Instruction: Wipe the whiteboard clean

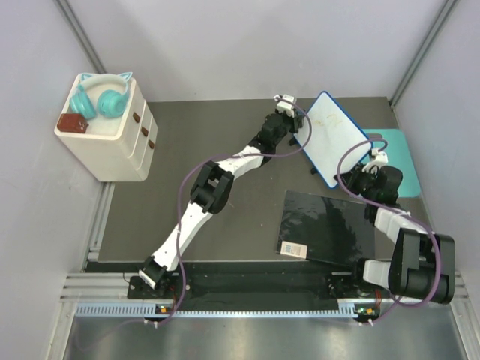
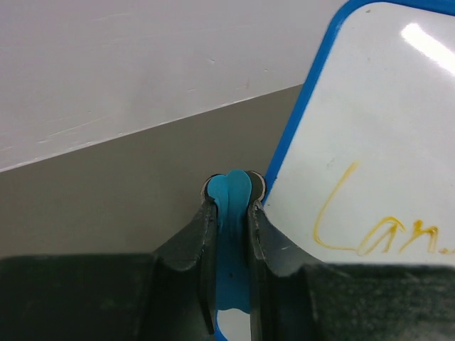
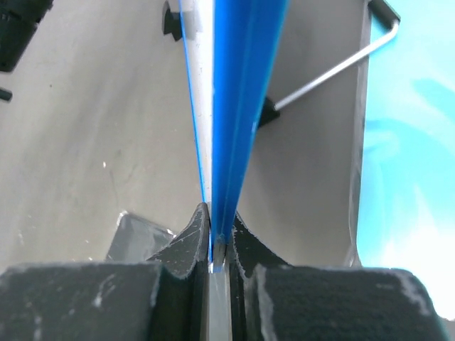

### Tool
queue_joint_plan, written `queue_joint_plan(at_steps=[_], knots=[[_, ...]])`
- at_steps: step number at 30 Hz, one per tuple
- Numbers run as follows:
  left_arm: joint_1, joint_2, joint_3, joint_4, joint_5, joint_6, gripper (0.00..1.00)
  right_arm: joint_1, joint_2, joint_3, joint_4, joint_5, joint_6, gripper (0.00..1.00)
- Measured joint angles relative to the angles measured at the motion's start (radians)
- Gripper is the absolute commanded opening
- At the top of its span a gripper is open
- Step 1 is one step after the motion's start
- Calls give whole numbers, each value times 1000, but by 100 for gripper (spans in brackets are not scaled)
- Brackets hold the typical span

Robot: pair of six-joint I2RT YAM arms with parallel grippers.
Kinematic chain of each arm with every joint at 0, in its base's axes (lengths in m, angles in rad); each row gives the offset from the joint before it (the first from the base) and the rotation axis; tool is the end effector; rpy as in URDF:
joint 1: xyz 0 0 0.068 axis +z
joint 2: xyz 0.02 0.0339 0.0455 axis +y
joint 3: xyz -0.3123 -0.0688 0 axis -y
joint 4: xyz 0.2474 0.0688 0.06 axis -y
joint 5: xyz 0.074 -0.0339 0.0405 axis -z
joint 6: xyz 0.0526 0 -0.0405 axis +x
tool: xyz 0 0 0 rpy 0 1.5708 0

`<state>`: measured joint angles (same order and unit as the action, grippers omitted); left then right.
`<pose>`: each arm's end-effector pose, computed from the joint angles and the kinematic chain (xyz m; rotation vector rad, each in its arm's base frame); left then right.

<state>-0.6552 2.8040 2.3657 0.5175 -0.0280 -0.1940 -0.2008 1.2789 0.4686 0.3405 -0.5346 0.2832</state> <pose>0.5483 -0.4195 0.1763 0.3266 1.4922 -0.6616 0.2508 -0.0237 0.2207 0.1523 2.0146 0.5955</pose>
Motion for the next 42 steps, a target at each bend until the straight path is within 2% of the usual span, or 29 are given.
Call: queue_joint_plan(at_steps=[4,18,27,33,42], knots=[[-4,0,-7,7,23,-5,0,1,-74,-111,95,29,4,0],[-8,0,-14,23,49,-19,0,2,-98,-180,193,41,-12,0],[-69,1,-36,118,96,-23,0,2,-119,-196,206,74,-11,0],[-136,-31,-146,243,118,-21,0,-1,-119,-196,214,106,-2,0],[-158,-58,-190,293,170,-17,0,-5,-119,-196,220,122,-10,0]])
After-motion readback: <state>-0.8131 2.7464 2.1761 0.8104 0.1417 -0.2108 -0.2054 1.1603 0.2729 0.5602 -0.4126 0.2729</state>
